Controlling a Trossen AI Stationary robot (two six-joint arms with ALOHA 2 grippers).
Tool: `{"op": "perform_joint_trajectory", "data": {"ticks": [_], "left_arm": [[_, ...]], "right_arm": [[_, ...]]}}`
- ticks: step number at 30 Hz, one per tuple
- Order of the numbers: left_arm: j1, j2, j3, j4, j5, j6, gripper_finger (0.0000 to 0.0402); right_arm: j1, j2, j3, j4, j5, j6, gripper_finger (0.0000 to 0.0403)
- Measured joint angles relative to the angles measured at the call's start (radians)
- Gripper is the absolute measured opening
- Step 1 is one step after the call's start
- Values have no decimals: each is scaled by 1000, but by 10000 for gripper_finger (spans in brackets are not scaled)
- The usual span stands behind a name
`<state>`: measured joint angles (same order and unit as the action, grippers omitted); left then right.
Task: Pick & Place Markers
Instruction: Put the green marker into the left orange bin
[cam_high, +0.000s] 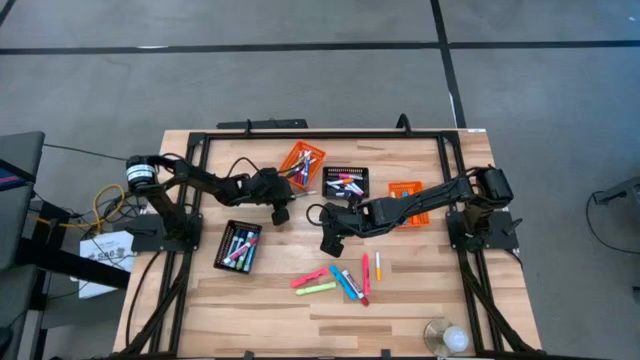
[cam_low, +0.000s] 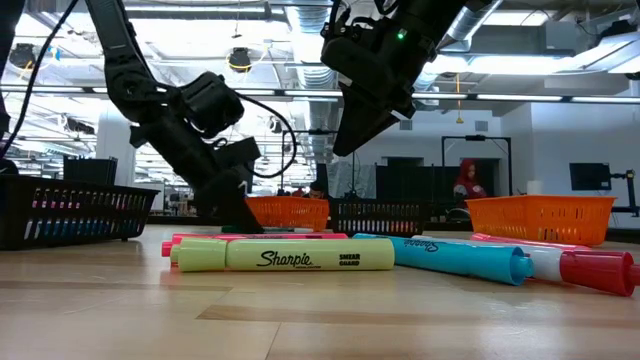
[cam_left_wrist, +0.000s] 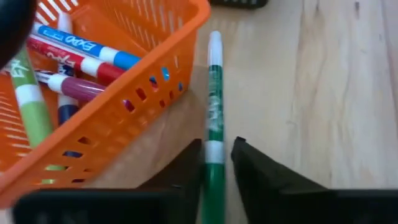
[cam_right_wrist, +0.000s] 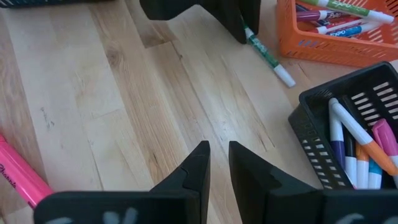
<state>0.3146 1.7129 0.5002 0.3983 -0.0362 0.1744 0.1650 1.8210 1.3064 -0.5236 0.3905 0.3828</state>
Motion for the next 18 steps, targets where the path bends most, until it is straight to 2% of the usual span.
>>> {"op": "perform_joint_trajectory", "data": {"ticks": [4, 12, 18], "left_arm": [[-3, -64, -6, -30, -10, -5, 29], [-86, -296, -9, -44, -30, -52, 44], [-63, -403, -7, -45, -198, -101, 34]], "right_arm": [[0, 0, 0, -2, 0, 0, 52], [0, 0, 0, -10, -1, 0, 52], [0, 0, 0, -14, -1, 1, 52]]}}
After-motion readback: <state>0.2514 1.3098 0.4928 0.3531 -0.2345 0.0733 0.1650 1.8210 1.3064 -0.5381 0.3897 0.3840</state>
